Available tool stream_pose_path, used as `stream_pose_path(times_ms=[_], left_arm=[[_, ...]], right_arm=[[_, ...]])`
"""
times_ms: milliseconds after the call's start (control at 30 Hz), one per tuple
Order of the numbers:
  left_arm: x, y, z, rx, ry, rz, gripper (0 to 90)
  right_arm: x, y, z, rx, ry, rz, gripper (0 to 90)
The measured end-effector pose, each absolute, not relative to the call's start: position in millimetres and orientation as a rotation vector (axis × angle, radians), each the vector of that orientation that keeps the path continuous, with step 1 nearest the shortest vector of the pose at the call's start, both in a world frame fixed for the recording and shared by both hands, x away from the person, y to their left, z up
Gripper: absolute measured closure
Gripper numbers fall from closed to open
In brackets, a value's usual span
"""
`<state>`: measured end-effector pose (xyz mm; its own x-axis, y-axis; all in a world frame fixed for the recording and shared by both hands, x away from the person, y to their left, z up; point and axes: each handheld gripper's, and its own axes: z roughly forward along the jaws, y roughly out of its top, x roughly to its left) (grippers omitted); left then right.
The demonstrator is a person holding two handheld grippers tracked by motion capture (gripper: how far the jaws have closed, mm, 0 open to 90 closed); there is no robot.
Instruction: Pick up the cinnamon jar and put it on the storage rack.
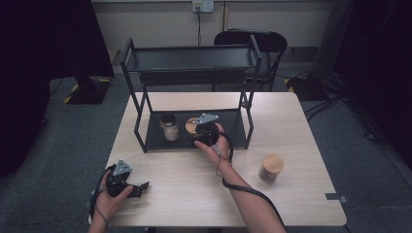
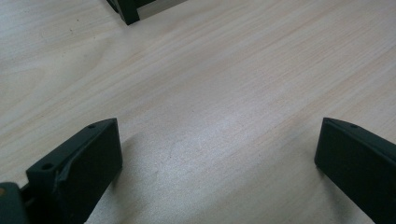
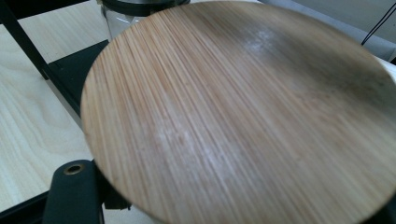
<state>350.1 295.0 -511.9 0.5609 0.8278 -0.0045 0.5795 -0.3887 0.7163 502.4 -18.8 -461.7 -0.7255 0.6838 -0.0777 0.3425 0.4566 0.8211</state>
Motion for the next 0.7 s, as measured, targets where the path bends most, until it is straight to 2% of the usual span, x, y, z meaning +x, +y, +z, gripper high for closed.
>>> stream_pose_path(times_ms=[700], left_arm=[[350.2,295.2,-511.8,2.116,1.121,0.47,0.2]], right_arm=[[511.3,-12.3,-465.6,0.863,2.313,1.152,25.1]])
